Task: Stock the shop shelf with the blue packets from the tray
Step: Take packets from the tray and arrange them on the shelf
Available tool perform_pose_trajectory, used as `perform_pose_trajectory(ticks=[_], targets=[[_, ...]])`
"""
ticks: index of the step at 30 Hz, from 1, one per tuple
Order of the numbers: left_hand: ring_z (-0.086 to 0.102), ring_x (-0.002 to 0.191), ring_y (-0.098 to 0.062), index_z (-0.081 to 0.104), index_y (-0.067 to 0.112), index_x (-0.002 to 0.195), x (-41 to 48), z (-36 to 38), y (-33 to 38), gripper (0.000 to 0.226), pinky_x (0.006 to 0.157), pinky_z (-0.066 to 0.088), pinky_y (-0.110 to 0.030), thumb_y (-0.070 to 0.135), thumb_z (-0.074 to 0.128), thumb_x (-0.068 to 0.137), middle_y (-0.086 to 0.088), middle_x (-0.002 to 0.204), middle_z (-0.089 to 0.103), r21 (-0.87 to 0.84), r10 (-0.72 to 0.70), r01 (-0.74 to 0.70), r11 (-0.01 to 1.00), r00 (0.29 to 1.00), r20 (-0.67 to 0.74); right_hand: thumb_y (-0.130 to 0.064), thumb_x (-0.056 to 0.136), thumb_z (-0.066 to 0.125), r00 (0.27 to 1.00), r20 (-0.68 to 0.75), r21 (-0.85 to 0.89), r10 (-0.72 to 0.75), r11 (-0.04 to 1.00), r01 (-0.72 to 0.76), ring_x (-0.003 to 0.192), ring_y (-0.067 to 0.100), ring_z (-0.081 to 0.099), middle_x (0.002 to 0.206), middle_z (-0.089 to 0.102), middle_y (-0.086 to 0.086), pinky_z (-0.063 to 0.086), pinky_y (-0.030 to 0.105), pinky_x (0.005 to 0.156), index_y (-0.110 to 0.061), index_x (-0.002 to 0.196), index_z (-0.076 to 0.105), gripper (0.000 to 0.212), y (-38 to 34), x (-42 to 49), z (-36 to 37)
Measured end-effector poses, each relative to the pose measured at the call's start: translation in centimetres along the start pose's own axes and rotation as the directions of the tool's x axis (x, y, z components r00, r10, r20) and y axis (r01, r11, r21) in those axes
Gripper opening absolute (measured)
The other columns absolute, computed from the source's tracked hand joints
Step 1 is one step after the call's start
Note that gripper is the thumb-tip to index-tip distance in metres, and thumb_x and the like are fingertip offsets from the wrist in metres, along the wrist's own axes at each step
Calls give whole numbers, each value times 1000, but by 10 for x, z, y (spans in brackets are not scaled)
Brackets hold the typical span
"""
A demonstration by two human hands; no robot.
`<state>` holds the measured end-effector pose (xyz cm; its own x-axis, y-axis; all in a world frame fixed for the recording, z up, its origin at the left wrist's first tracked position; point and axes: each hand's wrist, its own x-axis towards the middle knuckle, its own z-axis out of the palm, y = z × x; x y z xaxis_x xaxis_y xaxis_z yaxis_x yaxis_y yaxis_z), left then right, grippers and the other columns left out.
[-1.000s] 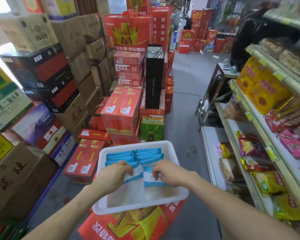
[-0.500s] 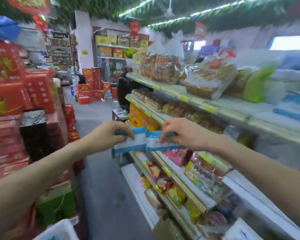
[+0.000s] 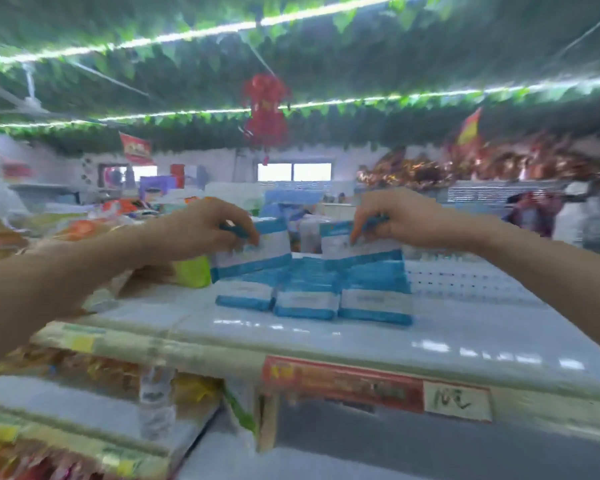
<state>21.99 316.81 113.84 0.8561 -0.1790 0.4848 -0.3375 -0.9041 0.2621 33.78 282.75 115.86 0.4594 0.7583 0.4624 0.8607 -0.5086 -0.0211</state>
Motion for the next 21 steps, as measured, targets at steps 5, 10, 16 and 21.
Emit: perform_pose_trajectory(ticks=[5,10,16,21], targets=[[66,89,-1,79,34,93,106,56,53,30,80,48,-16,5,70,92,16,99,74,-14,146,-146,989,989,6,-6,93,71,974,-42,-101,222,969,-225,95,4,59,102,64,-11,51,35,91,-32,92,77,26,129,-64,-25],[66,90,-1,79,29,96,170,107,85,25,76,47,-14,6,69,95,9,105,73,-55,199,-197,979,980,32,-3,91,68,939,12,-124,345,932,-341,95,10,62,103,63,-11,54,41,93,-41,82,70,39,221,-86,16],[63,91,2,79,25,100,207,137,110,26,72,43,-7,3,65,96,15,105,69,-67,205,-202,977,978,39,-1,89,65,937,32,-86,349,934,-345,90,14,61,96,60,-9,53,36,86,-40,80,67,40,269,-78,81],[65,89,1,80,28,96,227,140,122,26,73,46,-11,5,67,96,16,102,72,-91,193,-191,977,981,8,-9,87,74,931,-67,-38,358,932,-361,93,12,63,94,67,-14,55,39,90,-38,85,71,30,287,-65,101]])
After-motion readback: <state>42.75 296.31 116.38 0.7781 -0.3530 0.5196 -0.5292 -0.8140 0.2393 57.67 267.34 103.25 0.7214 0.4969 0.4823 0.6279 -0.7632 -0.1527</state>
